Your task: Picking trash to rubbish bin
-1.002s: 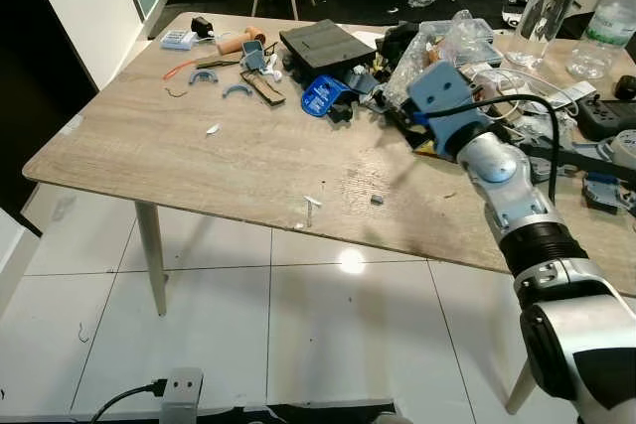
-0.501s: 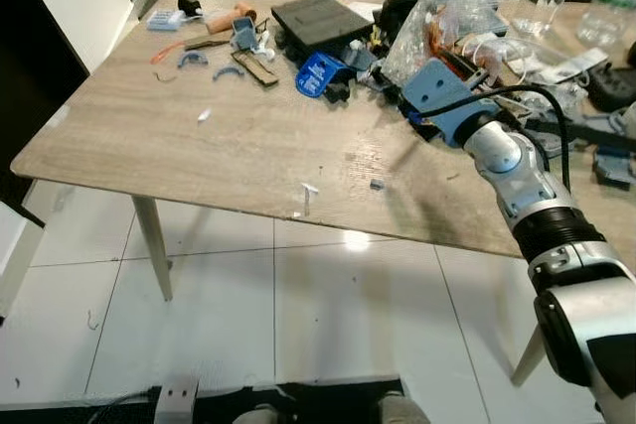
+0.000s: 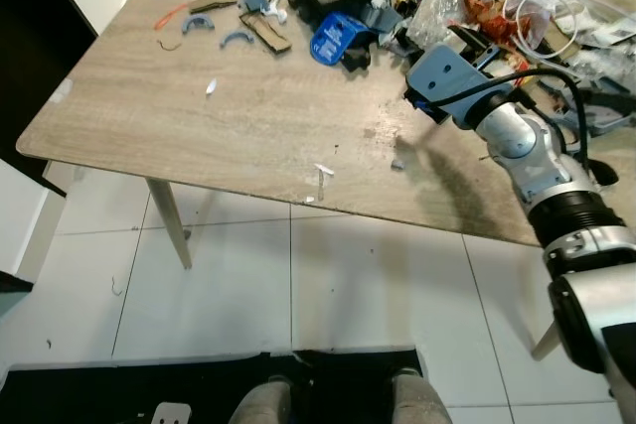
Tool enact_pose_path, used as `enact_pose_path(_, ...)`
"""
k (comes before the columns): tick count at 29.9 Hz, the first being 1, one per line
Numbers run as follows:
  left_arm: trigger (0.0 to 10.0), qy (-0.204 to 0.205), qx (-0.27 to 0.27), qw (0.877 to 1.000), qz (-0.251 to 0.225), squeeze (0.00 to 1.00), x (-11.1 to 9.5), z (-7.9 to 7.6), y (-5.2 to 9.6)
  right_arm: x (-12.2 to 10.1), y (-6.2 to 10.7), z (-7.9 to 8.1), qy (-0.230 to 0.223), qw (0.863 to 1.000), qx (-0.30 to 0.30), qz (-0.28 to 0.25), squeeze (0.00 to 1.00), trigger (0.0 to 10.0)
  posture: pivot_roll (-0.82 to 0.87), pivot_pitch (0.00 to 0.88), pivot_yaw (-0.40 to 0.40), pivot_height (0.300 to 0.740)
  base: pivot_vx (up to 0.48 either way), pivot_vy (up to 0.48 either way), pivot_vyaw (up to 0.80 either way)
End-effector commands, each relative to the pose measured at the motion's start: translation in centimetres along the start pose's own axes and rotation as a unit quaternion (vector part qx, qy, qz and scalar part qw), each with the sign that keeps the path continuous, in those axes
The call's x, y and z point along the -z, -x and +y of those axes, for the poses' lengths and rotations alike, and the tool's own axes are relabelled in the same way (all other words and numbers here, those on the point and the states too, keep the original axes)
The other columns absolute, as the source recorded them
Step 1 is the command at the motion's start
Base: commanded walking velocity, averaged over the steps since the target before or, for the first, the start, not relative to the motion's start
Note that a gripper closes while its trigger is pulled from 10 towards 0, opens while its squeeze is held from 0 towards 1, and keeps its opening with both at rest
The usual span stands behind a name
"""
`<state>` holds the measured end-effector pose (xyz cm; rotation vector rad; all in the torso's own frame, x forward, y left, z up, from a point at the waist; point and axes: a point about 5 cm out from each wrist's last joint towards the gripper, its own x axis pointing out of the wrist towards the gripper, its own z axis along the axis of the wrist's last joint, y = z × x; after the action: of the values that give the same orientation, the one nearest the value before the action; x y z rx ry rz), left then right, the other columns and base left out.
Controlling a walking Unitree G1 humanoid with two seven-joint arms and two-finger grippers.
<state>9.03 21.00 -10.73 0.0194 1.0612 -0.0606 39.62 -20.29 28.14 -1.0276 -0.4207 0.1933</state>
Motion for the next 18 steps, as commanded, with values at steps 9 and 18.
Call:
enact_pose_path(9, 10.0, -0.021, 0.009, 1.0, 0.017, 0.0, 1.4, 0.6, 0.6, -1.7, 0.1, -5.0, 0.076, 0.994, 0.059, -0.042, 0.0, 10.0, -0.07, 0.353, 0.202, 0.74, 0.0, 0.0, 0.0)
enact_pose_path(18, 10.0, -0.032, 0.02, 0.999, 0.016, 0.0, 1.7, 0.5, 0.9, 0.0, 0.8, -5.7, 0.096, 0.993, 0.075, -0.001, 0.0, 2.8, -0.06, 0.376, 0.222, 0.74, 0.0, 0.0, 0.0)
